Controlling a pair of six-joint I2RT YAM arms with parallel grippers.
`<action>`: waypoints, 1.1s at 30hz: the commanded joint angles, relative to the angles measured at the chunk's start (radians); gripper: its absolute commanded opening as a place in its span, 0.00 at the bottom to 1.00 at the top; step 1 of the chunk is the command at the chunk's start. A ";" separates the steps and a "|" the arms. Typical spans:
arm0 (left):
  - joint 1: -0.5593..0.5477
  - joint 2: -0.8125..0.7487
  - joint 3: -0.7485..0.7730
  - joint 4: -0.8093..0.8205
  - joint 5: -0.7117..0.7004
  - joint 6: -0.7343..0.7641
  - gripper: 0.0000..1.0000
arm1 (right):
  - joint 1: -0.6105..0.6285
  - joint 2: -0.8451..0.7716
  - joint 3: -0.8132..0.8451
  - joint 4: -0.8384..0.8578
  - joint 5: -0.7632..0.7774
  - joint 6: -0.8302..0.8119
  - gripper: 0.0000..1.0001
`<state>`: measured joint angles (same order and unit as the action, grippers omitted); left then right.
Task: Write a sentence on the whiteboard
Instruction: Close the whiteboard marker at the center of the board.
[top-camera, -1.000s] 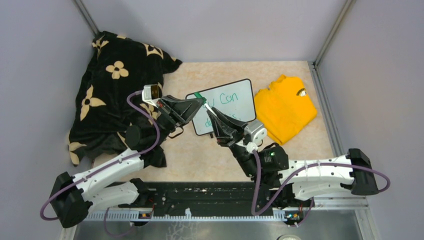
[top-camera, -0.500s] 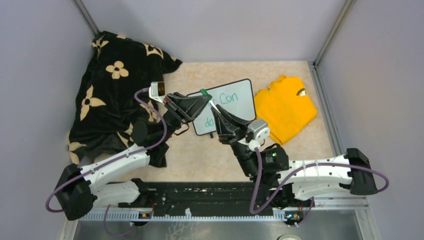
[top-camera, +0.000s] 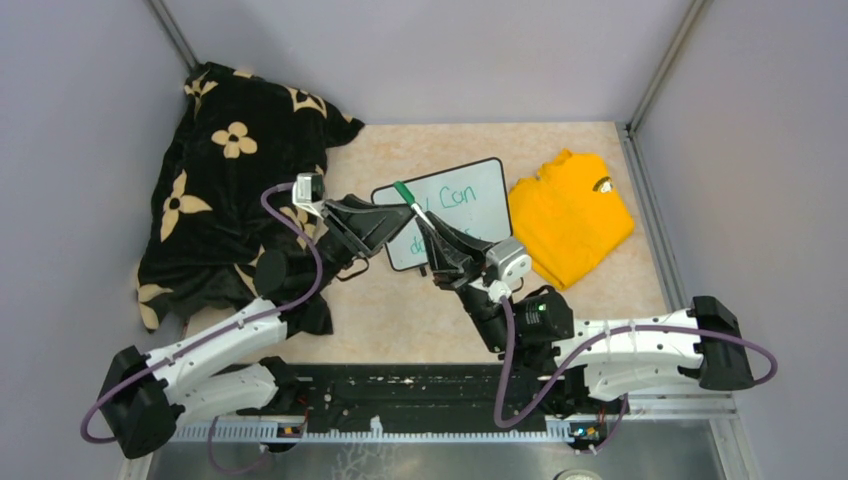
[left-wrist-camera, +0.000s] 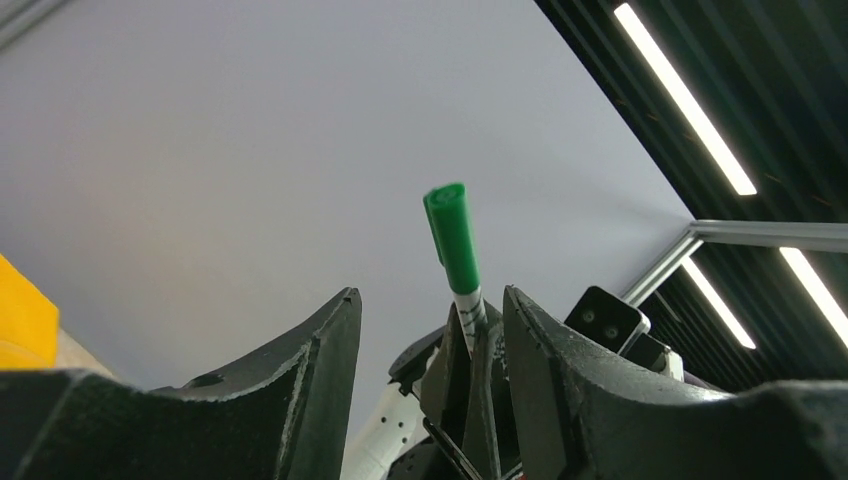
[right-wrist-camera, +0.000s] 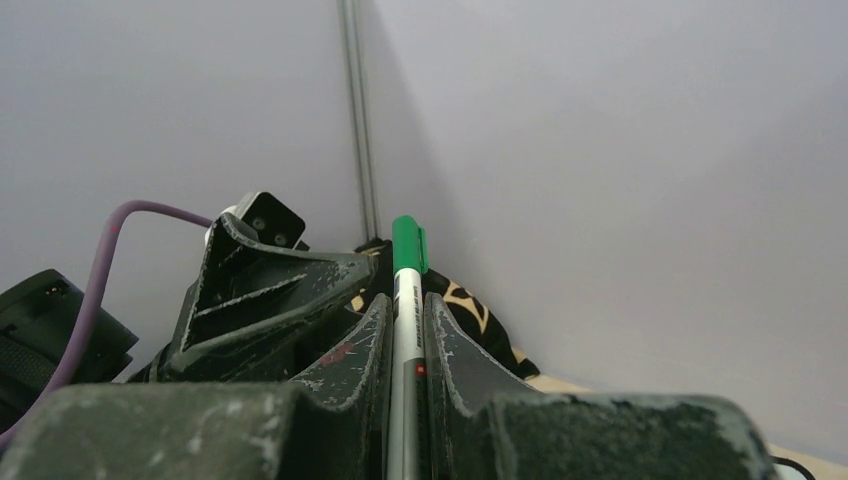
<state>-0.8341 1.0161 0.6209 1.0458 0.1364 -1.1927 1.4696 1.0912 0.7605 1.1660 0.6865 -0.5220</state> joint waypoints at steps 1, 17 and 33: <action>0.053 -0.025 0.015 -0.016 0.041 -0.001 0.59 | -0.008 -0.026 0.023 -0.008 -0.042 0.027 0.00; 0.077 0.046 0.072 0.043 0.149 -0.038 0.41 | -0.008 -0.010 0.031 -0.021 -0.051 0.019 0.00; 0.078 -0.005 0.075 -0.102 0.143 0.037 0.00 | -0.018 -0.068 0.092 -0.344 -0.058 0.149 0.29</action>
<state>-0.7555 1.0439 0.6930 1.0306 0.2745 -1.2400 1.4605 1.0714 0.7746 1.0470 0.6773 -0.4763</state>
